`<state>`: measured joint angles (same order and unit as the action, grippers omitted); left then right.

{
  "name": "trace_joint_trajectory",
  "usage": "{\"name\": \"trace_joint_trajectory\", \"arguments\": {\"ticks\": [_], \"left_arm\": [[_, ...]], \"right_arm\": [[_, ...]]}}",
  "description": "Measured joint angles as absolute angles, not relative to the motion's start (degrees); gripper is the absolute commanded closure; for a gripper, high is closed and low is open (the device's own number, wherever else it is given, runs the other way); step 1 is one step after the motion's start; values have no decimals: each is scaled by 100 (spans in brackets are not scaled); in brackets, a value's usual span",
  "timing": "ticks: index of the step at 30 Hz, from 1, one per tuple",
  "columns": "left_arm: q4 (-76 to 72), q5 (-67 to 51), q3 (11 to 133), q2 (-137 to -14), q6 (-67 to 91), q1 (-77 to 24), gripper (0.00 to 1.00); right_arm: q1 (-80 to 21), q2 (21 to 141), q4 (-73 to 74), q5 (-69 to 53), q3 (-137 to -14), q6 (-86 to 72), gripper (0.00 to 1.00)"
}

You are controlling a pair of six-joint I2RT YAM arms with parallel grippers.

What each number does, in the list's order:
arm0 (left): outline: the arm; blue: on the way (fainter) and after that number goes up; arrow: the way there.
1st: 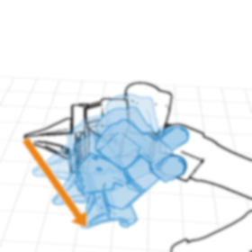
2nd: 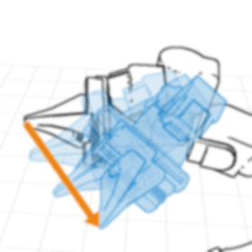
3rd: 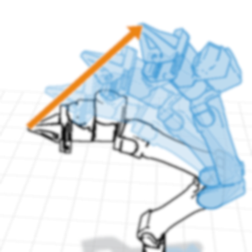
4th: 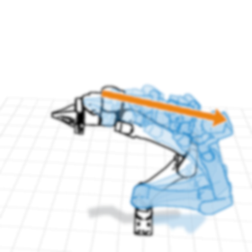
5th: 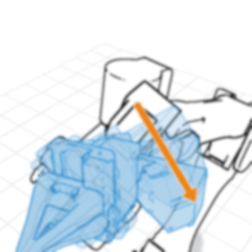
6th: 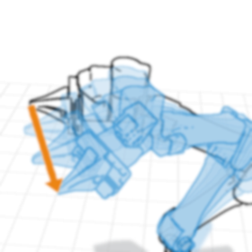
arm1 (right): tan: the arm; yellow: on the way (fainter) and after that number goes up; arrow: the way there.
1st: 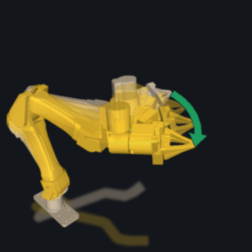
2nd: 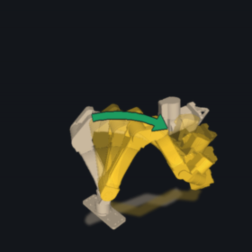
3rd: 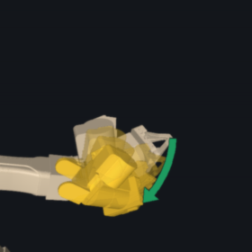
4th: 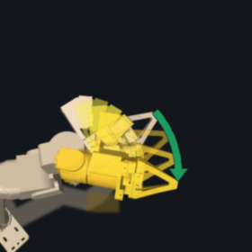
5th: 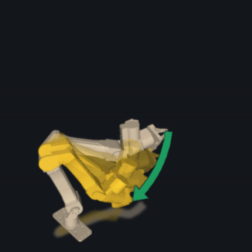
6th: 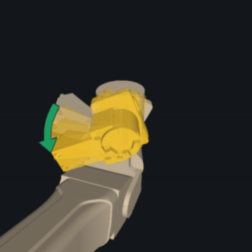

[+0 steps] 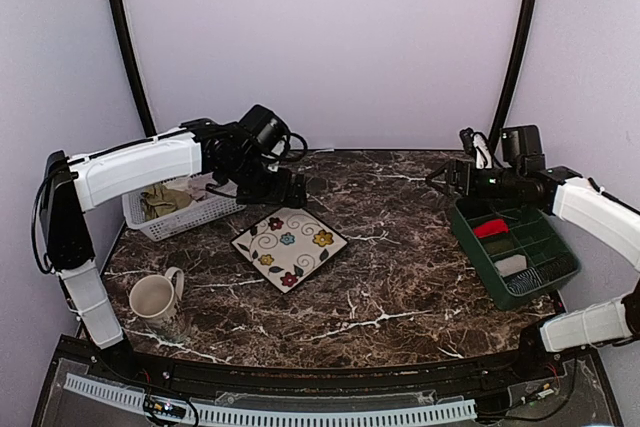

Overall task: Roll the underwear
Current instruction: Pick up the underwear from the bin.

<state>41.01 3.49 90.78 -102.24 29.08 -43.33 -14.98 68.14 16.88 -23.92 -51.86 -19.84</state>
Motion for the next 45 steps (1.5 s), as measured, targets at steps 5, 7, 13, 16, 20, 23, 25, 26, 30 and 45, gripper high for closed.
{"name": "trace_joint_trajectory", "arguments": {"ticks": [5, 7, 13, 16, 20, 23, 25, 26, 30, 45], "left_arm": [[4217, 484, 9682, -10239, 2773, -3944, 1], [4209, 642, 9802, -10204, 2757, -3636, 1], [4346, 1376, 9959, -10005, 2480, -3068, 1], [4342, 1293, 10051, -9913, 2359, -2770, 1], [4077, 749, 9741, -9598, 2309, -1966, 1], [3861, 419, 9463, -9494, 2270, -1387, 1], [3820, 294, 9421, -9596, 2200, -1162, 5], [3776, 228, 9428, -9701, 2154, -1096, 6], [3669, 110, 9614, -10455, 1962, -996, 11], [4106, 770, 10881, -12486, 1715, -751, 21]], "right_arm": [[-1496, 6814, 1614, -2130, -5428, -2001, 0], [-1496, 6814, 1559, -2053, -5542, -1999, 0], [-1496, 6814, 1426, -1916, -5824, -2001, 0], [-1494, 6812, 1372, -1852, -5867, -1951, 0], [-1494, 6812, 1380, -1844, -5870, -1833, 0], [-1494, 6818, 1444, -1861, -5894, -1732, 0], [-1492, 6842, 1522, -1870, -5957, -1651, 0], [-1483, 6860, 1566, -1887, -5999, -1621, 0], [-1420, 6930, 1649, -1992, -6075, -1549, 0], [-1070, 7284, 1695, -2259, -6121, -1796, 0]]}}
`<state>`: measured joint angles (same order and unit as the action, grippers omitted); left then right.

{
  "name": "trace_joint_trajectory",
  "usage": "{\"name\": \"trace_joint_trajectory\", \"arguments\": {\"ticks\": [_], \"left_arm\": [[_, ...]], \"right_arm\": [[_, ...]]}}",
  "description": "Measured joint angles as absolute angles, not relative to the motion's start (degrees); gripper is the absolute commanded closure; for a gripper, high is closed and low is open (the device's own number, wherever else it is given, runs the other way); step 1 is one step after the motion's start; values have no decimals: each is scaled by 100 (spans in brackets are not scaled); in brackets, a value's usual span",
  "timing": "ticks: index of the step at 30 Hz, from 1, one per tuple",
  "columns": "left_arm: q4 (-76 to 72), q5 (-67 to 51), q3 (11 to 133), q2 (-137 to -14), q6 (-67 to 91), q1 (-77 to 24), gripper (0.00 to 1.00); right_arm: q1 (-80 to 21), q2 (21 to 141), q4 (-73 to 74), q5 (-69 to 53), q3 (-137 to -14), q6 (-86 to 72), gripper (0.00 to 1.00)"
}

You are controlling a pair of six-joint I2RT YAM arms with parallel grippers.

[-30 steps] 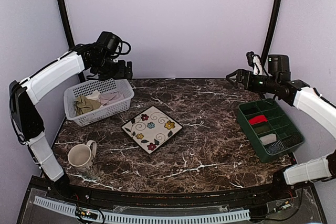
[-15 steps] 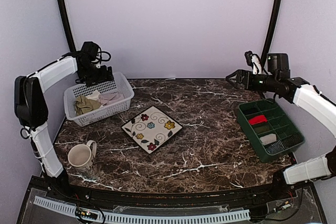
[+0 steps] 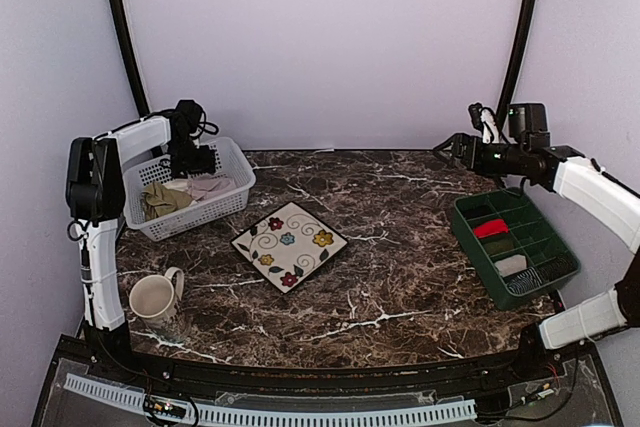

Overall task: Roll the underwear
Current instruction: Pick up the underwear from the bin.

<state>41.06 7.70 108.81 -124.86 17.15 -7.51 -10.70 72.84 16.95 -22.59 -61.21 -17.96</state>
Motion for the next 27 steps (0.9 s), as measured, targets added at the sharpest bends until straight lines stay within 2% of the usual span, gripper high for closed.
{"name": "trace_joint_trajectory", "arguments": {"ticks": [3, 12, 14, 15, 16, 17, 19, 27], "left_arm": [[4095, 753, 10877, -12613, 1712, -593, 25], [3918, 530, 10871, -13074, 1562, -467, 49], [3898, 469, 10873, -13183, 1544, -467, 60], [3894, 443, 10873, -13218, 1546, -467, 71], [3892, 403, 10884, -13253, 1498, -469, 76], [3898, 392, 10908, -13257, 1533, -467, 88], [3911, 316, 11052, -13257, 1505, -467, 98], [3887, 134, 11284, -12921, 1363, -543, 100]], "right_arm": [[-1052, 7474, 1660, -2303, -6143, -1927, 0], [-1044, 7832, 1616, -2403, -6278, -2228, 0], [-1044, 7874, 1597, -2418, -6333, -2285, 0], [-1044, 7887, 1586, -2423, -6351, -2298, 1], [-1044, 7894, 1586, -2423, -6375, -2316, 0], [-1044, 7896, 1584, -2423, -6386, -2327, 0], [-1044, 7896, 1566, -2423, -6399, -2346, 0], [-1044, 7896, 1533, -2482, -6399, -2392, 0]]}}
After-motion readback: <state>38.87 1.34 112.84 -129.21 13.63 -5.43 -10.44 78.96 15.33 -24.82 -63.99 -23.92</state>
